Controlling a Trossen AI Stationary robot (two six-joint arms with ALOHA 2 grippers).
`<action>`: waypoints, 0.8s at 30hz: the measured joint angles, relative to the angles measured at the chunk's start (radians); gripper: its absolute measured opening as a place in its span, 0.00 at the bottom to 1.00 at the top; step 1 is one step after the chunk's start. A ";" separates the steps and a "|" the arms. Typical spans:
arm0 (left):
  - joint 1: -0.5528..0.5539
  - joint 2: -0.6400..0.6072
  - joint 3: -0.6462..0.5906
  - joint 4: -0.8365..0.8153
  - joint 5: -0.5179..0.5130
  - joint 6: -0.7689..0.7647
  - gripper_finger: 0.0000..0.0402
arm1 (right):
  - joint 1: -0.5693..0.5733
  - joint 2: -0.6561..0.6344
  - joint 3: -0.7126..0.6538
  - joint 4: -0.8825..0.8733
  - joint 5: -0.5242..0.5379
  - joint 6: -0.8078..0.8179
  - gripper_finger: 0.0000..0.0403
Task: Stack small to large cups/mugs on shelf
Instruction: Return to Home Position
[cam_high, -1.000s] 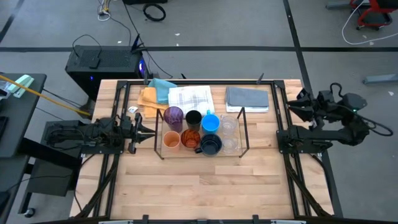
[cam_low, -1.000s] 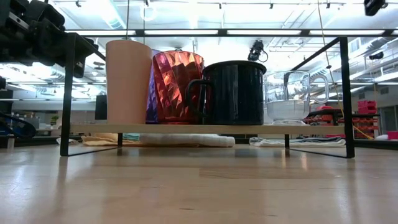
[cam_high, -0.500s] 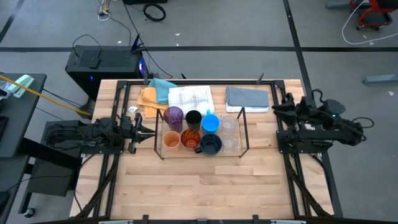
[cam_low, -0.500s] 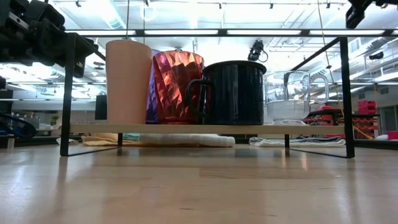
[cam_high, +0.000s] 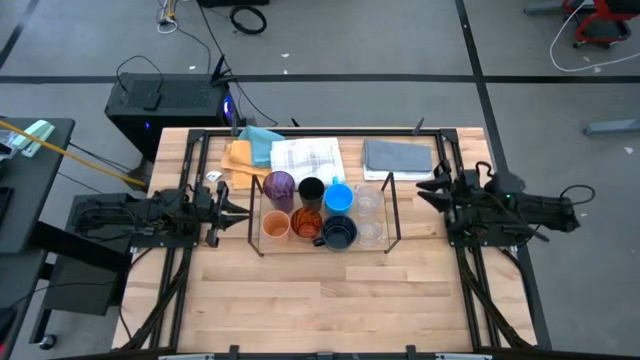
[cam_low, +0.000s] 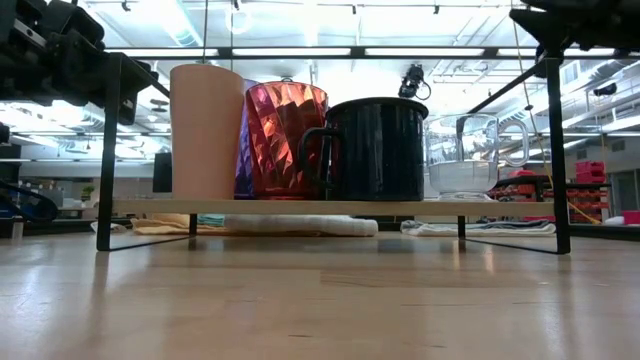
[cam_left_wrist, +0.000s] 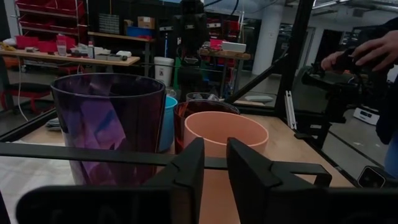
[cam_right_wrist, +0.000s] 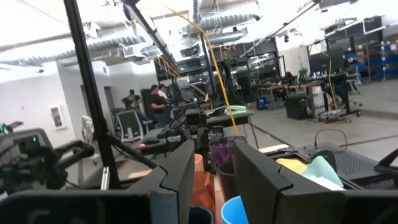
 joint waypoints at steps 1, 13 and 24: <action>0.000 0.000 0.000 0.000 0.000 0.000 0.19 | 0.000 0.000 -0.006 0.001 -0.006 -0.012 0.29; 0.000 0.000 0.000 0.000 0.000 0.000 0.20 | 0.000 0.000 -0.111 -0.003 -0.048 -0.087 0.29; 0.000 0.000 0.000 0.000 0.000 0.000 0.18 | 0.025 0.000 -0.175 0.018 -0.073 -0.119 0.29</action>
